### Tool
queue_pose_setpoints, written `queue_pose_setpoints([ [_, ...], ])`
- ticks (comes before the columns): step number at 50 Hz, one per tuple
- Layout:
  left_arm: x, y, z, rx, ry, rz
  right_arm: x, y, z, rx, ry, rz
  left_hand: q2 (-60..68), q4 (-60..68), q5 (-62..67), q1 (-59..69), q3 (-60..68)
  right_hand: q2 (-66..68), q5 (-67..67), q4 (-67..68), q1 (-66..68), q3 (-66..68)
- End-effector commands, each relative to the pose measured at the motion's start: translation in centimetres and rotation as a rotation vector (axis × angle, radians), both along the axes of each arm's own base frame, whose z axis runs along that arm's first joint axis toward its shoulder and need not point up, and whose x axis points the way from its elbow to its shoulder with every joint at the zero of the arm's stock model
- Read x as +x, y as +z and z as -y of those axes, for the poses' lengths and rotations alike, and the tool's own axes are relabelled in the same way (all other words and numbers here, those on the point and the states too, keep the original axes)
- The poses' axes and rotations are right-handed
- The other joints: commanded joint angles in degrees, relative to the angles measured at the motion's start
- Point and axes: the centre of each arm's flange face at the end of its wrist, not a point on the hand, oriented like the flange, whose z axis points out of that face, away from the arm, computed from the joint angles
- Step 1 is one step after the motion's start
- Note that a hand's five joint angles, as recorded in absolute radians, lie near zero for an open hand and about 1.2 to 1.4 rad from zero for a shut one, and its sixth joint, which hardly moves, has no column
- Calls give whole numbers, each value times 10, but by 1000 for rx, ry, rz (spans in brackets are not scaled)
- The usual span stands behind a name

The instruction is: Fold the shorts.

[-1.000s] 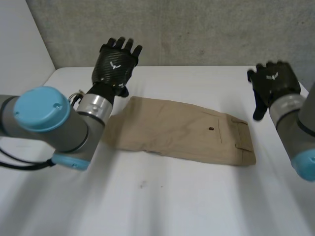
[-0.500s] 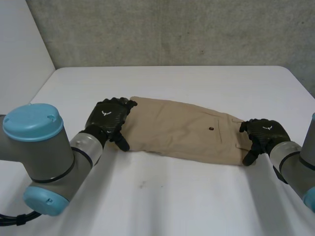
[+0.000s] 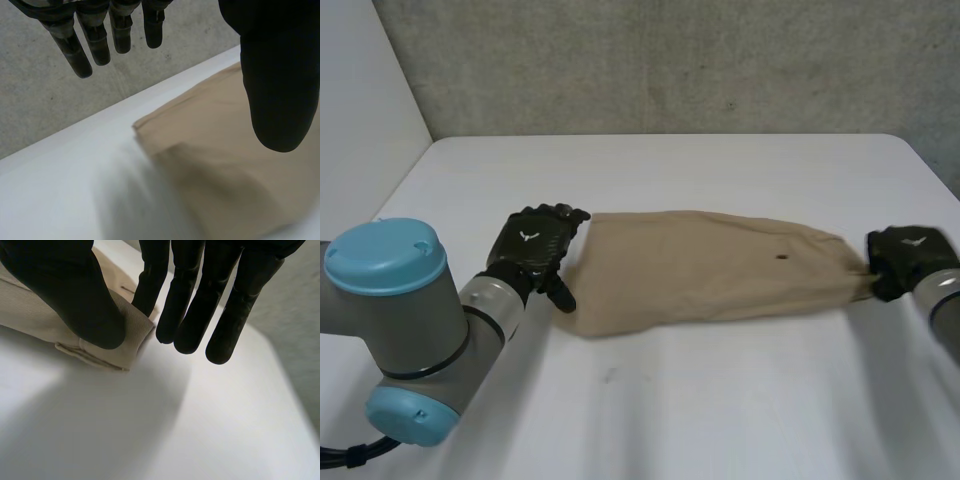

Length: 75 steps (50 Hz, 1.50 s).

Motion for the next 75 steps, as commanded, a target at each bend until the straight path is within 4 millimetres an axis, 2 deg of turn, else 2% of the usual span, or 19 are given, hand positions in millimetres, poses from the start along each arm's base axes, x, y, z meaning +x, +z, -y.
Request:
queue_pose_setpoints([
  [1, 5, 3, 2, -5, 14, -2, -28, 25, 13, -86, -6, -247, -9, -10, -19, -4, -15, 126, 162, 119, 281, 124],
  [7, 7, 5, 2, -10, 19, -5, -6, 53, 15, -159, 45, -353, -11, -11, -21, -6, -16, 126, 162, 119, 281, 124],
  [9, 6, 6, 2, -13, 19, -6, 43, 73, 3, -245, 166, -309, -11, -11, -21, -6, -16, 126, 162, 119, 281, 124],
  [12, 7, 6, 1, -10, 19, -5, 66, 83, -6, -286, 223, -285, -11, -11, -21, -6, -16, 126, 162, 119, 281, 124],
  [13, 7, 6, 1, -11, 18, -4, 97, 90, -22, -320, 319, -263, -11, -11, -21, -6, -16, 126, 162, 119, 281, 124],
  [16, 7, 6, 1, -12, 19, -6, 135, 82, -46, -315, 482, -245, -11, -11, -21, -6, -16, 126, 162, 119, 281, 124],
  [20, 8, 10, 0, -21, 20, -8, 205, 45, -109, -268, 875, -235, -11, -11, -21, -6, -16, 126, 162, 119, 281, 124],
  [23, 8, 10, 0, -21, 20, -10, 224, 18, -137, -212, 1041, -255, -11, -11, -21, -6, -16, 126, 162, 119, 281, 124],
  [28, 8, 11, 0, -23, 21, -10, 231, -8, -142, -166, 1087, -333, -12, -13, -22, -7, -18, 122, 158, 115, 277, 120],
  [30, 9, 12, 2, -27, 24, -12, 233, -2, -133, -193, 1050, -340, -12, -13, -22, -7, -18, -233, -196, -240, -78, -235],
  [32, 9, 15, 5, -38, 26, -17, 232, 0, -129, -199, 1028, -339, -12, -13, -22, -7, -18, -320, -284, -327, -165, -322],
  [36, 5, 25, 12, -79, 26, -39, 231, 36, -116, -278, 916, -232, -11, -11, -21, -6, -17, -500, -464, -508, -345, -503],
  [37, 4, 29, 14, -92, 25, -47, 226, 69, -114, -315, 852, -99, -9, -10, -19, -4, -15, -574, -538, -581, -419, -576],
  [39, 1, 36, 18, -116, 25, -61, 220, 85, -110, -310, 806, -5, -9, -10, -19, -4, -15, -574, -538, -581, -419, -576],
  [47, -45, 66, 18, -194, -75, -160, 166, 111, -62, -173, 520, 328, 3, 2, -7, 8, -3, -574, -538, -581, -419, -576],
  [53, -87, 61, 6, -170, -179, -193, 136, 101, -39, -84, 377, 388, 10, 9, 0, 15, 4, -574, -538, -581, -419, -576],
  [61, -113, 26, 18, -98, -205, -152, 134, 75, -31, -3, 356, 362, 36, 36, 26, 41, 31, -574, -538, -581, -419, -576],
  [68, -105, -26, 12, 94, -183, -15, 140, 27, -27, 142, 348, 322, 45, 44, 35, 50, 39, -574, -538, -581, -419, -576],
  [75, -82, -54, 7, 178, -58, 108, 139, -12, -24, 232, 355, 203, 40, 39, 30, 45, 34, -574, -538, -581, -419, -576],
])
